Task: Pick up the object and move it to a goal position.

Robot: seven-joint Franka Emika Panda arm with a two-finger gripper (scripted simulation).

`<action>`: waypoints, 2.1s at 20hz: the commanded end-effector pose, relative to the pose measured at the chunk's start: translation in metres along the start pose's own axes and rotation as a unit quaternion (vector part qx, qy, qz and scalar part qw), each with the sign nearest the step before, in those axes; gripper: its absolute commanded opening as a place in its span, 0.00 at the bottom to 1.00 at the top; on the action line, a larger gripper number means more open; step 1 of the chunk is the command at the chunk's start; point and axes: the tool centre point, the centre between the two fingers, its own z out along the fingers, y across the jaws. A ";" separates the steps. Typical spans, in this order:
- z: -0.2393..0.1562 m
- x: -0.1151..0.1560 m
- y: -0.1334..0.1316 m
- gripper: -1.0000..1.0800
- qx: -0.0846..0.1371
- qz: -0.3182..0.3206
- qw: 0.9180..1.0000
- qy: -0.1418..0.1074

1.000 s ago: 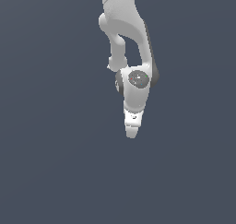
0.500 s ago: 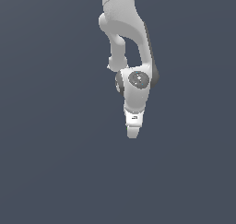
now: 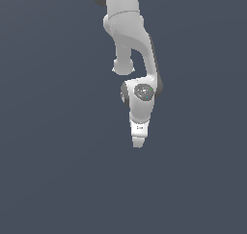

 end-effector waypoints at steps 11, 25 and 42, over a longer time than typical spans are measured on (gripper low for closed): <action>0.010 0.000 0.001 0.00 -0.001 0.000 1.000 0.000; -0.013 -0.021 -0.002 0.00 -0.001 0.000 1.000 0.000; -0.149 -0.145 -0.021 0.00 -0.001 -0.001 1.000 0.000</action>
